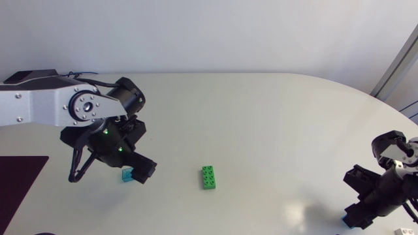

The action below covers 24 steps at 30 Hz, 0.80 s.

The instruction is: Sort duplo bricks by size, large to the right and small to the left

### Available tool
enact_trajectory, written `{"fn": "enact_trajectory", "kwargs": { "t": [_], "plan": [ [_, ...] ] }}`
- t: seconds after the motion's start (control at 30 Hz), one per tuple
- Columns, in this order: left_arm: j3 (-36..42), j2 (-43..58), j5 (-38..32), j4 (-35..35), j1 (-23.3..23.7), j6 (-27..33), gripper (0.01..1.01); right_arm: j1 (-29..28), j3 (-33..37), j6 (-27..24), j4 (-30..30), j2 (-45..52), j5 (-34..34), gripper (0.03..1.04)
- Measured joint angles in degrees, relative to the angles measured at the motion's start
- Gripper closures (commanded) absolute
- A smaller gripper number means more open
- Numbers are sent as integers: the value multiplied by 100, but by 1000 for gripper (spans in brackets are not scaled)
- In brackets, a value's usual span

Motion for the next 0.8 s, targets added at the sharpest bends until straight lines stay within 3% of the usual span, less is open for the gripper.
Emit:
{"fn": "enact_trajectory", "kwargs": {
  "t": [0.23,0.37,0.57,0.8],
  "plan": [
    [0,0,0,0,0,0,56,63,-31,11,39,-68,-9,752],
    [0,15,0,0,0,0,57,527,22,348,-57,-136,-153,754],
    [0,26,0,-4,-2,0,56,1727,560,1292,-63,-44,-304,761],
    [11,26,0,-9,-57,0,56,3469,1499,2645,238,1005,-302,762]
  ]
}}
